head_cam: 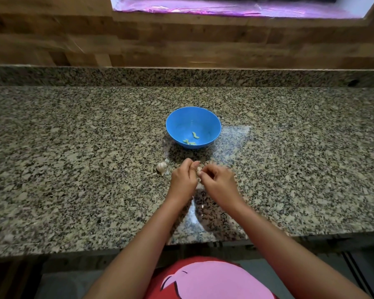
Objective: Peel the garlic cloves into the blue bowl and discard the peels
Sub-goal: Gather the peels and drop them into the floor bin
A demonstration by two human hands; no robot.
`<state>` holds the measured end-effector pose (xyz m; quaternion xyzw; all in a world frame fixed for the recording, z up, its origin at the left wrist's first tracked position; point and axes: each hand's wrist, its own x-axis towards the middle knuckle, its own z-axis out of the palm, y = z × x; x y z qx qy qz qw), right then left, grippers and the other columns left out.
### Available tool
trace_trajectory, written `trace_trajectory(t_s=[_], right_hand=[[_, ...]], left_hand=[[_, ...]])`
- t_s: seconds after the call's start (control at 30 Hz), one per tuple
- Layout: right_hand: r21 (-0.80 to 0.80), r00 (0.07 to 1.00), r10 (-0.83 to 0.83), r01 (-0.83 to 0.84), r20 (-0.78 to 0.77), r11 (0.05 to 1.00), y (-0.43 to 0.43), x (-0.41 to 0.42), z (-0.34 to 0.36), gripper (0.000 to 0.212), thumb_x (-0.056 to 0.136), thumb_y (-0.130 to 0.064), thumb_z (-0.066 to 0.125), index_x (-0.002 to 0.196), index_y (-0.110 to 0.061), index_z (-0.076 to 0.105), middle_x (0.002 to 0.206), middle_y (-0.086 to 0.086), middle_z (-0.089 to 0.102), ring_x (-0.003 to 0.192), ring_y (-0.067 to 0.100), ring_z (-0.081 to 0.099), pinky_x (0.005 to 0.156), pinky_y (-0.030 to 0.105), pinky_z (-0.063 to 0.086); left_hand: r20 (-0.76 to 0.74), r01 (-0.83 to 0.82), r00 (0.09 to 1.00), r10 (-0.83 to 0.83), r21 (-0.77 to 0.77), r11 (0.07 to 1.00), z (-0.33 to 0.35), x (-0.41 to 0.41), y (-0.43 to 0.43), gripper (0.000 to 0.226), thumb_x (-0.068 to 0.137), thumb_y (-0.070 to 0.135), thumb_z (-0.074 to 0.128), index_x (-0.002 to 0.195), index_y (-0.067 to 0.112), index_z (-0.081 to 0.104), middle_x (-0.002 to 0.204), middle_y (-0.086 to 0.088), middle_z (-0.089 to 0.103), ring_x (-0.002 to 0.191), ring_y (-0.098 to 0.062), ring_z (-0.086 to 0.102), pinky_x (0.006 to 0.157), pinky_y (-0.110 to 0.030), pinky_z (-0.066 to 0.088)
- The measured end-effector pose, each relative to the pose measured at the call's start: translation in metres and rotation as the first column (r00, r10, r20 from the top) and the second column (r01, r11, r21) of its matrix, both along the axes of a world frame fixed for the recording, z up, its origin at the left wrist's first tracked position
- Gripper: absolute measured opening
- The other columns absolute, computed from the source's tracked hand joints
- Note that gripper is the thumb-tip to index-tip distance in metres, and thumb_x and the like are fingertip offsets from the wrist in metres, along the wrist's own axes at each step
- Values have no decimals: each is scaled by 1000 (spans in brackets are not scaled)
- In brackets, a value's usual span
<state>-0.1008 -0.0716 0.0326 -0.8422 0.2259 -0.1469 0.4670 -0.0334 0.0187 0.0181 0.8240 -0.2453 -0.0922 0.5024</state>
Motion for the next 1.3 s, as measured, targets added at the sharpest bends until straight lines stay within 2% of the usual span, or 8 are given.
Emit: trace_trajectory(t_s=[0.13,0.2,0.43,0.6,0.73,0.87,1.03,1.3], right_hand=[[65,1000,23,-22,-13,998,-11,-2,-1,18,91,-13,55,75,-11,63,59,-3,53,51,9,44,50,26,37],[26,998,55,-54,-18,998,-14,-4,-1,16,92,-14,54,82,-10,66,62,-6,53,53,6,44,51,23,35],[111,998,61,-62,11,992,-17,-6,10,15,92,-19,56,83,-11,65,64,-2,54,48,-1,50,45,20,46],[-57,999,51,-52,-6,997,-12,-4,11,14,87,-18,59,75,-12,65,58,-7,53,50,2,43,50,20,38],[39,1000,4,-3,-10,999,-11,-1,9,16,87,-18,58,75,-9,64,60,-1,53,54,10,47,55,33,48],[87,1000,-11,13,-17,996,-12,0,6,14,86,-18,59,75,-10,64,60,-2,54,55,10,51,59,39,56],[78,999,16,-14,-32,997,-13,-1,6,15,88,-17,58,74,-12,63,58,-6,52,50,3,44,47,18,37],[352,995,76,-49,-63,935,-18,-6,6,13,94,-14,56,91,-4,65,79,14,64,57,17,57,51,31,51]], left_hand=[[-105,122,988,-117,37,992,7,7,2,23,99,24,44,80,12,50,62,4,50,53,-6,49,52,-15,44],[-286,150,944,-164,-71,986,8,13,4,20,98,26,47,86,11,54,68,0,56,60,-11,57,66,-32,58],[-532,-1,819,-214,-375,927,11,13,6,9,87,-1,60,92,2,67,82,-6,69,73,-9,65,68,-17,54],[-452,-55,889,-75,-268,962,12,12,6,16,85,-2,62,84,12,69,84,-5,71,84,-19,67,79,-25,56],[-275,-69,961,33,-120,990,13,7,1,16,87,3,61,84,17,68,84,1,70,80,-12,66,73,-22,55],[-492,-144,870,13,-229,963,9,6,-1,16,84,-2,63,80,13,68,78,-1,68,74,-11,64,69,-18,54],[-646,-188,758,-90,-349,918,9,7,3,12,81,-7,63,80,5,67,76,-6,69,70,-13,65,67,-18,55],[-740,-237,639,-211,-450,861,11,13,9,12,82,-12,58,84,-2,65,73,-9,71,67,-14,69,70,-19,57]])
